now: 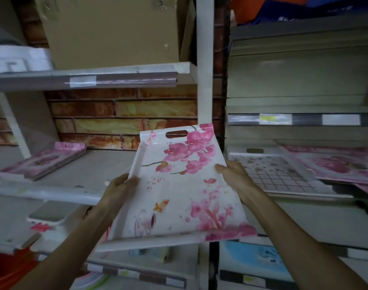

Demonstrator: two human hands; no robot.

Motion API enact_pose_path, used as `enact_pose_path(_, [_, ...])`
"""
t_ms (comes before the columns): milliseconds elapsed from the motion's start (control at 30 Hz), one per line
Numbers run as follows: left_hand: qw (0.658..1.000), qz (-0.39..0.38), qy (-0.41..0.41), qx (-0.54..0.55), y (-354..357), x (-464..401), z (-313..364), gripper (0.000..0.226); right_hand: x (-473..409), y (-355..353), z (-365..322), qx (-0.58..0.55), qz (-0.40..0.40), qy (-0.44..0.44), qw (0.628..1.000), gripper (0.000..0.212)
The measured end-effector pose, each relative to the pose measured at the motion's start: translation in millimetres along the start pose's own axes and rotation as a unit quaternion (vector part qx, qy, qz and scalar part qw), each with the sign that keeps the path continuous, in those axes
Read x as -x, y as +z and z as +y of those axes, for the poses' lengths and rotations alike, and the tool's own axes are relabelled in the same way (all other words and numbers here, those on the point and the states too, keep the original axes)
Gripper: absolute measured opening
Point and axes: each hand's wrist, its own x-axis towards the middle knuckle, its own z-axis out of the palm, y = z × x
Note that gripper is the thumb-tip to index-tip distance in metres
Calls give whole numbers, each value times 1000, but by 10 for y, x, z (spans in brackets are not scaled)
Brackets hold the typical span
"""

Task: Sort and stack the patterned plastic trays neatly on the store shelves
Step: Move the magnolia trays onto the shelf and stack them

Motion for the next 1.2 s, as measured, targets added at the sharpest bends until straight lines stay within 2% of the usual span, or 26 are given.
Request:
enact_pose_path(300, [1000,-17,0,-2,-665,-1049,-91,28,-437,891,-3,-9,18,1,1000,9])
enact_pose_path(500, [1000,-22,-8,9,-836,-1788,-149,29,-711,1255,137,-5,37,-6,999,16])
enact_pose_path(733, [985,-148,-19,81,-865,-2374,-313,34,-1135,1535,248,1,118,-12,993,28])
enact_pose_path(867, [992,-129,14,-1,-774,-2671,-540,31,-1304,1680,397,68,137,0,988,20])
enact_pose_path(1033, [985,-137,32,-102,-641,-3013,-780,35,-1413,1837,673,161,167,18,973,22])
enact_pose_path(1200, [975,-165,36,-142,-563,-3197,-961,31,-1505,1888,901,196,179,62,962,24])
